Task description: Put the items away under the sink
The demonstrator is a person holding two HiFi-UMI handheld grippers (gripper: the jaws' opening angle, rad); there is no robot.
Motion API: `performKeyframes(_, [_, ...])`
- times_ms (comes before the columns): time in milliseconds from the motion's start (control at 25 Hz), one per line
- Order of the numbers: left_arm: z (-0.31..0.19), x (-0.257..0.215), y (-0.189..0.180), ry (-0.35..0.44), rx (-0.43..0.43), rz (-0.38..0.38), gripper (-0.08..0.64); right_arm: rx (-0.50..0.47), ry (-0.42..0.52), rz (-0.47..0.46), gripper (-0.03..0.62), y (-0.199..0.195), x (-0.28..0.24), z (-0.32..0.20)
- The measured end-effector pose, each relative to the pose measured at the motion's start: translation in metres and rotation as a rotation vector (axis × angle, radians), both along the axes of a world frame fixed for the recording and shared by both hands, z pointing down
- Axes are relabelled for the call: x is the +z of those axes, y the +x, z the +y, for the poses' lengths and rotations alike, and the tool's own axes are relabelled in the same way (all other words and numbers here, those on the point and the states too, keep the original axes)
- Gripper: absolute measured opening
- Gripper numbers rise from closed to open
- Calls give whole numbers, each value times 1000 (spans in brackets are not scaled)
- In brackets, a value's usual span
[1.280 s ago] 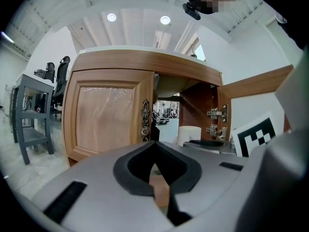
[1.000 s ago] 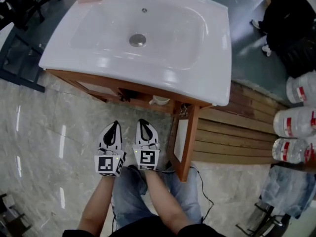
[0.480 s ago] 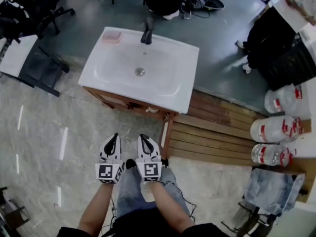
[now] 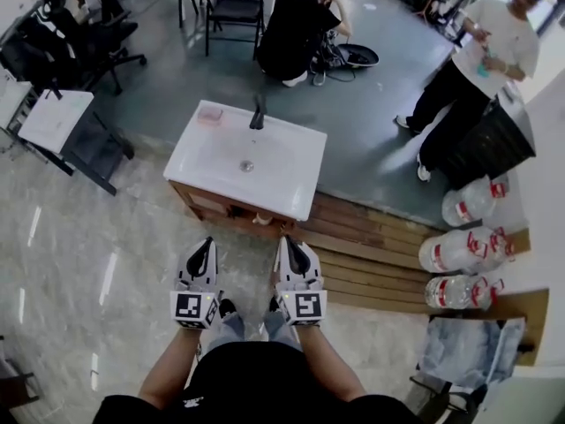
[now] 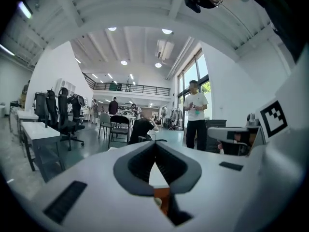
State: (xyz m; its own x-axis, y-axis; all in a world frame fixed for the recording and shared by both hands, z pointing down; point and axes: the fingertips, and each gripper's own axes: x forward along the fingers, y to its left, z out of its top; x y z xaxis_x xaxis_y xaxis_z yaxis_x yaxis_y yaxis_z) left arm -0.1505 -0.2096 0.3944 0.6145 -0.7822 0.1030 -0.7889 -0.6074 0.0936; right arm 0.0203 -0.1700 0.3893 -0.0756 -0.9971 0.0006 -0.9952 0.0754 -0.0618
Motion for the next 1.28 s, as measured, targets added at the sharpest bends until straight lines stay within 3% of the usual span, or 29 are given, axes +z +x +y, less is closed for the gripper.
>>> performKeyframes(160, [23,-54,-7,65,10,21,6,-7,51,43,12,17,-56,38])
performKeyframes(360, [44,-84,-24,118,-23,12,6,48,51,63,12,42,-73,76])
performKeyframes(600, [46,-90,-30,141,-40,15,6,116,82,78,11,58,-77,92])
performKeyframes(1280, [50,-95,-25,165,-18,22,6,116,102,80,11,54,-86,100])
